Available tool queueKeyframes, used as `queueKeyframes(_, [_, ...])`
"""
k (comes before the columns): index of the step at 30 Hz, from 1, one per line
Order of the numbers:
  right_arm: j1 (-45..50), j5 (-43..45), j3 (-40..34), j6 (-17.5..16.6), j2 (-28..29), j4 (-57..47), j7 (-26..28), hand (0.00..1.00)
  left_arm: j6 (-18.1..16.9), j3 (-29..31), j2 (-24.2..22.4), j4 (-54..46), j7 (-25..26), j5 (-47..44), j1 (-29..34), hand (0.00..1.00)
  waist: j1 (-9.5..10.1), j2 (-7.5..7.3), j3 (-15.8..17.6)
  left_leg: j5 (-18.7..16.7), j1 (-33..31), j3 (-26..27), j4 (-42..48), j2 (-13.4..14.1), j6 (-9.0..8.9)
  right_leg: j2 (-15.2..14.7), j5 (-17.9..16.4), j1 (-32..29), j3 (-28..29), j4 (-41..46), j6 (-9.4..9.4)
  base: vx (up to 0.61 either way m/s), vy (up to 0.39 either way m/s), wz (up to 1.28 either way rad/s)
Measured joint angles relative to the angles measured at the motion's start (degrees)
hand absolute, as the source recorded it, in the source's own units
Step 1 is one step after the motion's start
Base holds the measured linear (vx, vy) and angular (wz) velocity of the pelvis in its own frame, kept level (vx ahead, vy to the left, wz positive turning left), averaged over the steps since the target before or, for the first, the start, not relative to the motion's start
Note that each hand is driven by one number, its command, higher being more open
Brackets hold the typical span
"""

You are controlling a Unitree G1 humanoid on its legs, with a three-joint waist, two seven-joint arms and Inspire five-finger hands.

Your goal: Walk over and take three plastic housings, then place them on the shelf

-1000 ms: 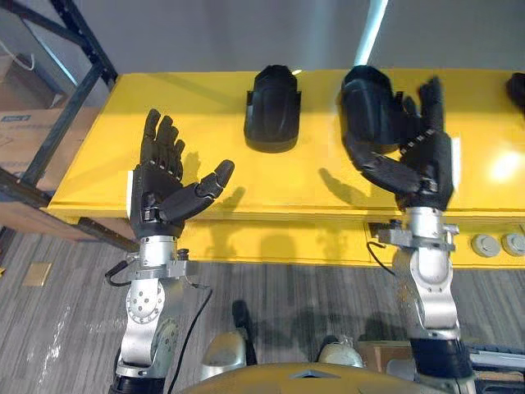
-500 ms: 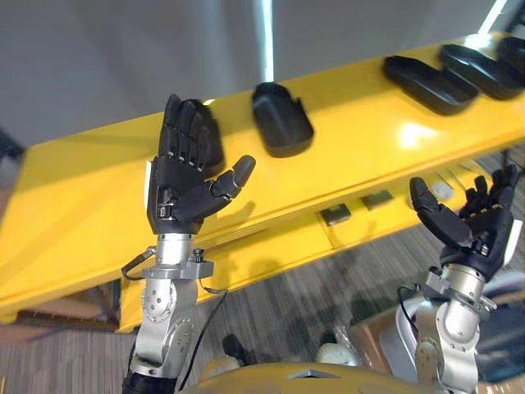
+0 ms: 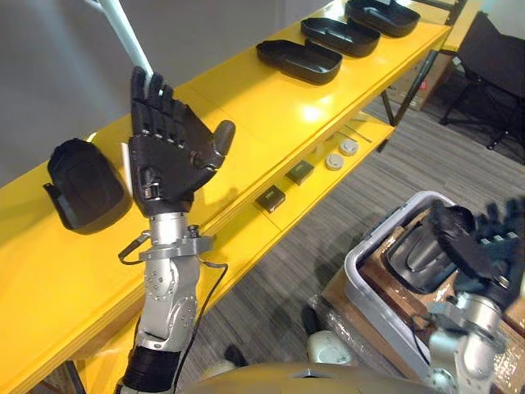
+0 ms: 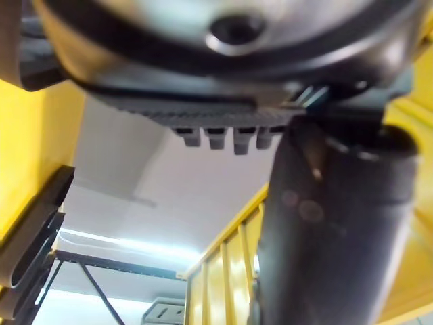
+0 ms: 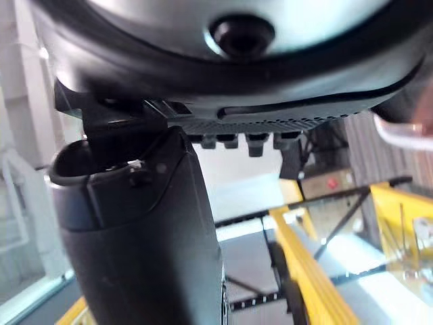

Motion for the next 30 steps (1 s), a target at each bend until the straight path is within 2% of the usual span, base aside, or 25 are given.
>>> queueKeyframes(1, [-3.51,-1.58,1.64,0.02,-1.65,2.41,0.45,1.0,-0.04,1.31,-0.15,0.0,0.03,-0.71,1.33,1.0,1.35,0.48,-0.15,-1.54,-0.83,-4.31,2.76,0.01,-0.47,0.64,0.72,-0.1,1.82,-0.42,-0.04,0.04,0.048,-0.91])
queueKeyframes(2, [-5.9,-3.04,2.09,0.03,-2.95,3.81,0.64,1.0,-0.22,2.02,-0.75,-0.05,-0.12,-1.51,2.44,1.0,2.26,1.51,-0.09,-3.19,-0.86,-6.05,3.39,0.08,-0.56,1.04,1.24,-0.14,2.88,-1.24,0.31,0.04,0.072,-0.66])
queueKeyframes(4, [-7.31,-3.06,2.12,0.28,-3.48,5.28,0.22,1.0,-1.35,2.51,-1.91,-0.07,-0.98,-2.4,3.76,1.0,3.07,2.32,-0.05,-4.54,-0.83,-6.07,2.23,-0.21,-0.32,0.87,1.85,-0.89,3.22,-1.47,1.24,0.03,0.108,-0.17])
queueKeyframes(7, [-5.66,-2.91,3.19,1.46,-2.37,7.91,-1.81,1.0,-3.88,2.04,-2.2,-0.11,-2.48,-4.66,3.39,1.0,2.78,1.29,0.85,-4.89,-0.82,-6.01,2.62,-1.17,0.38,0.74,0.91,-3.19,3.43,3.41,1.48,0.01,0.1,-0.08])
queueKeyframes(9, [-2.27,-2.7,3.14,1.55,-0.42,8.2,-2.31,1.0,-4.77,0.91,-2.18,-0.51,-2.34,-4.33,2.17,1.0,2.3,0.85,3.0,-5.72,-0.12,-5.75,4.67,-1.41,1.17,1.39,0.54,-4.19,4.57,7.53,1.5,-0.02,0.119,-0.42])
queueKeyframes(11, [1.53,-2.21,3.1,1.32,1.88,7.85,-1.32,1.0,-4.76,-0.21,-2.19,-1.72,-1.84,-4.1,2.22,1.0,1.66,0.06,5.64,-7.98,2.54,-3.86,6.63,-1.36,1.79,2.08,0.15,-3.61,5.48,10.71,2.05,-0.09,0.127,-0.83])
queueKeyframes(12, [3.5,-1.18,3.3,1.12,3.3,7.39,-0.16,1.0,-4.74,-0.41,-2.16,-2.23,-1.7,-3.9,2.68,1.0,2.09,-1.21,6.85,-9.03,4.48,-0.43,8.02,-1.36,2.43,2.05,0.22,-3.52,4.16,12.17,2.29,-0.19,0.095,-1.41])
queueKeyframes(13, [5.11,0.75,4.04,0.81,4.17,6.35,1.79,1.0,-4.51,-0.24,-2.2,-2.54,-1.02,-3.11,3.45,1.0,2.45,-2.19,7.39,-9.76,5.43,3.21,8.7,-0.92,3.48,1.11,1.47,-3.5,0.16,11.12,2.64,-0.25,0.06,-1.45])
queueKeyframes(14, [5.5,1.53,4.26,0.26,4.31,6.04,2.73,1.0,-4.2,-0.09,-2.4,-2.55,-0.68,-1.99,3.72,1.0,2.35,-1.95,7.4,-9.93,5.49,4.72,8.73,-0.59,3.93,0.74,3.04,-3.37,-1.61,9.5,2.99,-0.31,0.029,-1.33])
queueKeyframes(15, [5.17,2.14,4.68,-0.43,4.4,5.53,3.9,1.0,-3.15,0.78,-2.59,-2.59,-0.66,-0.3,3.82,1.0,2.34,-1.86,7.65,-9.31,5.12,7.51,8.55,-0.39,4.9,-0.74,-0.02,-5.91,-7.18,16.06,-0.37,-0.31,0.032,-0.96])
queueKeyframes(16, [4.08,2.12,5.38,-0.86,4.17,5.54,4.38,1.0,-2.58,1.68,-2.66,-2.62,-0.84,0.7,3.93,1.0,2.81,-2.3,7.36,-8.17,4.92,9.46,7.42,-0.29,5.33,-2.69,-4.4,-7.84,-11.53,23.33,-2.65,-0.3,0.034,-1.09])
queueKeyframes(17, [1.78,1.51,7.45,-1.4,3.43,5.93,4.05,1.0,-1.93,3.42,-2.81,-2.63,-1.68,0.49,4.58,1.0,3.28,-1.96,7.35,-6.18,4.79,11.53,5.34,0.18,5.6,-6.24,-8.42,-8.39,-17.03,31.07,-5.01,-0.24,-0.01,-0.99])
queueKeyframes(18, [-1.54,0.56,10.96,-2.4,2.19,7.96,3.09,1.0,-1.83,5.1,-3.49,-2.63,-2.41,0.17,5.74,1.0,3.91,-1.35,7.25,-4.16,4.43,13.21,3.63,1.49,5.42,-10.0,-10.27,-7.81,-21.39,36.48,-6.69,-0.18,-0.062,-0.88])
queueKeyframes(19, [-3.17,-0.52,12.12,-2.71,1.87,9.38,2.45,1.0,-1.7,5.47,-3.9,-2.62,-2.91,-0.13,6.08,1.0,4.52,-1.16,7.0,-3.31,3.81,13.98,3.1,2.34,5.17,-12.03,-10.62,-7.24,-23.03,38.56,-7.24,-0.15,-0.154,-0.82])
queueKeyframes(20, [-6.08,-2.45,15.15,-2.89,1.62,12.52,0.1,1.0,-1.67,6.11,-4.47,-2.49,-4.38,-1.44,6.3,1.0,6.08,-1.31,6.62,-1.47,2.72,15.15,2.0,4.01,4.32,-16.13,-10.8,-5.56,-25.15,41.46,-7.56,-0.13,-0.189,-0.61])
queueKeyframes(21, [-7.01,-3.19,16.38,-2.88,1.65,14.28,-0.85,1.0,-1.71,6.03,-4.54,-2.27,-5.04,-2.4,6.45,1.0,6.83,-1.5,6.5,-0.44,2.44,15.67,1.33,4.82,3.8,-18.06,-10.77,-4.23,-25.68,42.22,-7.54,-0.13,-0.299,-0.62])
queueKeyframes(22, [-8.83,-4.35,18.45,-2.81,1.81,17.14,-2.19,1.0,-1.73,5.62,-4.7,-1.67,-6.62,-4.34,7.27,1.0,7.95,-1.98,6.13,1.64,1.77,16.24,0.27,6.08,2.75,-21.06,-10.09,-1.55,-25.56,41.79,-6.54,-0.11,-0.371,-0.41])
queueKeyframes(23, [-9.33,-5.56,19.43,-2.78,2.31,18.25,-3.12,1.0,-1.79,4.96,-4.9,-1.21,-7.97,-7.06,8.3,1.0,8.08,-2.58,5.65,3.34,0.07,16.27,0.28,7.47,1.68,-22.76,-9.2,0.87,-23.97,38.87,-5.26,-0.11,-0.405,-0.33])
queueKeyframes(24, [-9.24,-5.84,19.58,-2.78,2.55,18.29,-3.37,1.0,-2.0,4.58,-4.9,-0.68,-8.2,-7.71,8.5,1.0,8.08,-2.8,5.52,4.0,-0.94,16.25,0.71,8.28,0.99,-22.97,-8.78,2.16,-22.93,36.01,-4.6,-0.17,-0.611,-0.33])
queueKeyframes(25, [-8.92,-7.34,19.6,-2.58,2.7,18.29,-3.72,1.0,-2.11,3.92,-4.81,0.33,-8.42,-10.23,8.52,1.0,7.93,-3.54,5.1,5.15,-2.93,16.42,1.92,10.05,-0.71,-22.67,-7.37,4.57,-21.41,26.78,-2.89,-0.2,-0.709,-0.47])
queueKeyframes(26, [-8.26,-7.67,19.51,-2.0,2.66,18.29,-3.77,1.0,-2.15,3.32,-3.98,1.42,-8.35,-11.92,8.26,1.0,7.59,-5.15,4.25,6.36,-4.34,16.83,2.94,11.04,-2.66,-21.93,-5.09,6.33,-21.01,18.72,1.49,-0.17,-0.611,-0.55])
queueKeyframes(27, [-7.77,-7.66,18.97,-1.12,2.14,18.23,-3.82,1.0,-2.04,2.63,-4.32,2.62,-8.18,-11.93,7.95,1.0,7.56,-5.12,3.9,7.31,-4.52,16.83,2.76,12.16,-3.46,-20.95,-7.74,7.16,-21.26,17.74,5.15,-0.18,-0.634,-0.57])
queueKeyframes(28, [-6.44,-7.56,17.28,0.96,0.86,18.21,-3.86,1.0,-1.29,0.35,-5.18,4.2,-7.45,-11.93,8.13,1.0,7.13,-3.73,3.08,9.48,-4.35,16.11,1.06,14.39,-3.6,-18.63,-11.51,7.15,-22.37,17.24,9.89,-0.15,-0.561,-0.46])
queueKeyframes(29, [-4.25,-7.52,14.93,2.39,-1.03,18.22,-3.6,1.0,-0.07,-3.35,-5.78,4.69,-7.19,-11.89,8.69,1.0,6.07,-2.3,2.25,12.43,-3.83,15.35,-1.27,16.23,-2.74,-16.29,-13.92,7.19,-23.67,16.71,9.86,-0.16,-0.647,-0.37])
queueKeyframes(30, [-3.17,-7.51,13.56,2.94,-1.96,18.22,-3.46,1.0,0.58,-4.94,-6.17,4.61,-7.28,-11.78,9.17,1.0,5.35,-1.79,1.98,13.9,-3.86,14.91,-1.82,17.12,-1.8,-15.13,-14.49,7.25,-24.13,16.23,9.22,-0.07,-0.41,-0.31])
